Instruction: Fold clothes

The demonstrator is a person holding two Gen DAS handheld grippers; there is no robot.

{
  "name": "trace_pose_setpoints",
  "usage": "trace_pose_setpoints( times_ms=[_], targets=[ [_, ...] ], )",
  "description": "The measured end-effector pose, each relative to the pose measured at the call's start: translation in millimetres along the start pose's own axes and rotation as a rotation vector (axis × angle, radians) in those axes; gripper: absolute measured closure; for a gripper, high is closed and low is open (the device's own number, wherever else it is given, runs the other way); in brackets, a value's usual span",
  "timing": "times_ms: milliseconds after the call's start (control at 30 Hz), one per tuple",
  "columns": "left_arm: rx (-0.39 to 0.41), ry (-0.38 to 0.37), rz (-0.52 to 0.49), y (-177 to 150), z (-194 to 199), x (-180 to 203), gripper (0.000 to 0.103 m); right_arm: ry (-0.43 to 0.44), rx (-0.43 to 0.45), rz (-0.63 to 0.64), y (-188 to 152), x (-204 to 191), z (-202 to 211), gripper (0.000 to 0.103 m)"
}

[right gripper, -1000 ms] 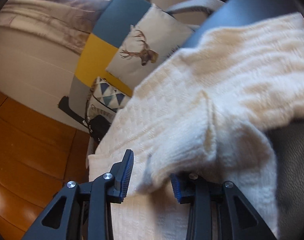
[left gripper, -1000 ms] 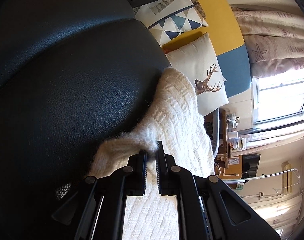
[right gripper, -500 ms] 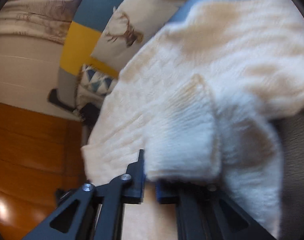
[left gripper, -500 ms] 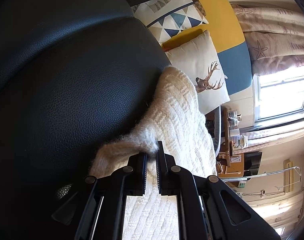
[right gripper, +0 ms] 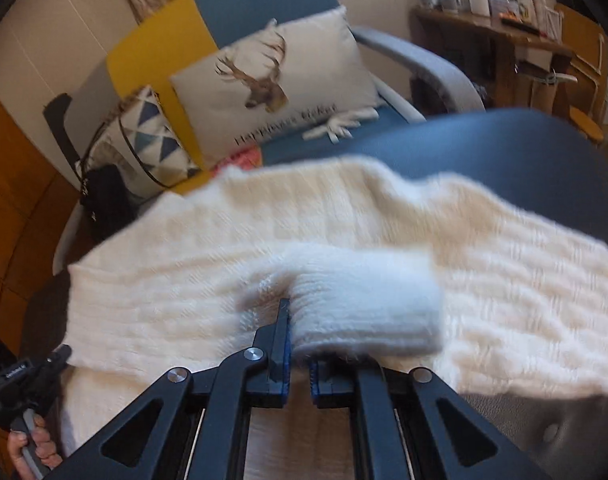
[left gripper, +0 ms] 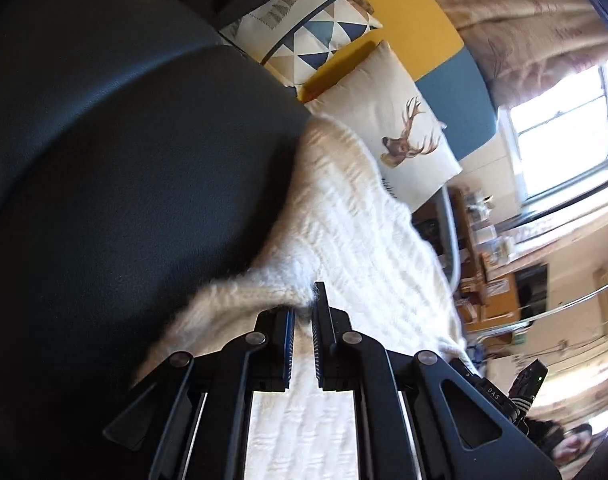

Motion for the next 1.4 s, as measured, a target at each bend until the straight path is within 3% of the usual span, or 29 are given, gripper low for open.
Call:
trace_pose_setpoints(
  times_ms=[300,467,533,600,733,867,1000,1100,1233,1267,1400],
  targets=[
    [-0.041,-0.122,0.179,4.9,-0.9,-25.5,0.085,0.202,0.035,-0.187,-13.9,25.8,-1.2,0.082],
    [-0.061,-0.139,0.236,8.1,-7.5,-20.9,0.078,0.212,0.051,-0.209,-14.3,26.2,-2.0,0.082],
    [-0.043,-0.117,0.259,6.0,-5.2,-21.6,0.078,0.155,0.041,-0.154,-13.9,17.9,-3.1,0.091],
    [0.044,-0.079,0.242,5.5,9.0,-20.6,0.086,0.146,0.059,-0.101,-12.4,9.3,3.9,0.096],
    [0.147,-0.007,0.135,-0.6,27.9,-8.1,0.09,0.118,0.085,-0.014,-8.9,-4.6,12.1,0.096],
    [0.103,0.042,0.147,-8.0,13.0,-17.9,0.091,0.044,0.013,-0.028,-16.6,5.0,-7.7,0.096],
    [0.089,0.042,0.146,-5.7,9.6,-21.9,0.092,0.043,0.017,-0.03,-16.2,6.8,-4.0,0.096],
    [0.11,0.058,0.141,-7.3,17.5,-24.4,0.092,0.064,0.059,-0.003,-11.1,1.1,12.3,0.096],
    [0.112,0.047,0.157,-19.5,19.9,-41.0,0.095,0.067,-0.033,-0.024,-17.2,10.5,-4.1,0.096],
    [0.121,0.055,0.139,-22.2,23.3,-41.1,0.095,0.081,-0.017,-0.017,-19.3,12.6,-3.9,0.096],
    [0.092,0.038,0.159,-20.2,28.0,-47.3,0.095,0.164,-0.021,-0.107,-13.7,29.5,7.4,0.085]
  ],
)
Point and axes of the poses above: each gripper's, at about its wrist camera, not at the fingertips, and z roughly against the way its jaws point, x to its right, y to its top, the point moved 1 cm from there along -z, roughly the way its jaws point, and after that the axes turned 9 degrees about y, right-handed, at the moved point
